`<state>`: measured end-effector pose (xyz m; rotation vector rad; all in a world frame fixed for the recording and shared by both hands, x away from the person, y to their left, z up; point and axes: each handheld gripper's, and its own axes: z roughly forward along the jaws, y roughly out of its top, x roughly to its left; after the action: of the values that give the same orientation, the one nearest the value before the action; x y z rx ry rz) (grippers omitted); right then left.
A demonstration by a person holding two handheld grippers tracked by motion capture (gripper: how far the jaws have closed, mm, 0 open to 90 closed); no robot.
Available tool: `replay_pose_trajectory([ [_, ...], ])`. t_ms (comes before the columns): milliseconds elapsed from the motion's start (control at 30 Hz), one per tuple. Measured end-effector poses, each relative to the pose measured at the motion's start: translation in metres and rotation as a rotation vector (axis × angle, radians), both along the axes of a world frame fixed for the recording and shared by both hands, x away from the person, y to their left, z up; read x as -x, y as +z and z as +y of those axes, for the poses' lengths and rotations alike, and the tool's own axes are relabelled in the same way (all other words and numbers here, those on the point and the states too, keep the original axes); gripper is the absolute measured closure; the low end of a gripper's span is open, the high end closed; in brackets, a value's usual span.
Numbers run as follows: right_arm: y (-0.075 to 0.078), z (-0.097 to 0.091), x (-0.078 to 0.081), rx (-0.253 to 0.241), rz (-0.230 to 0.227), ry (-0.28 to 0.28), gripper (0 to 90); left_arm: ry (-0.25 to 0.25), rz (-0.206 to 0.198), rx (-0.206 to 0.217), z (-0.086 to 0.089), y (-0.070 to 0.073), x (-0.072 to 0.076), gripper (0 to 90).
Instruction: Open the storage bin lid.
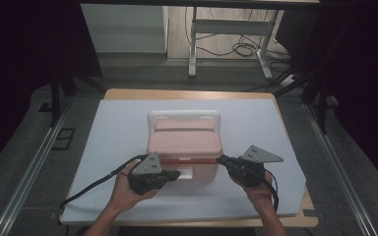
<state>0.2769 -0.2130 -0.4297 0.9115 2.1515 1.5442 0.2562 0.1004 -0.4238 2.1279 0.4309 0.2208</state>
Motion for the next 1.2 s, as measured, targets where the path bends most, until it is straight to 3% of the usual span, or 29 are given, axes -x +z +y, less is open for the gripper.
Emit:
replay_pose_trajectory([
  [467, 0.000, 0.000, 0.000, 0.001, 0.001, -0.002, 87.9, 0.014, -0.028, -0.036, -0.019, -0.008, -0.006, 90.0],
  [833, 0.000, 0.000, 0.000, 0.000, 0.000, -0.003, 87.9, 0.035, -0.047, -0.044, -0.022, -0.011, -0.007, 90.0],
  [1200, 0.000, 0.000, 0.000, 0.000, -0.001, -0.002, 87.6, 0.038, -0.041, -0.033, -0.021, -0.012, -0.006, 90.0],
])
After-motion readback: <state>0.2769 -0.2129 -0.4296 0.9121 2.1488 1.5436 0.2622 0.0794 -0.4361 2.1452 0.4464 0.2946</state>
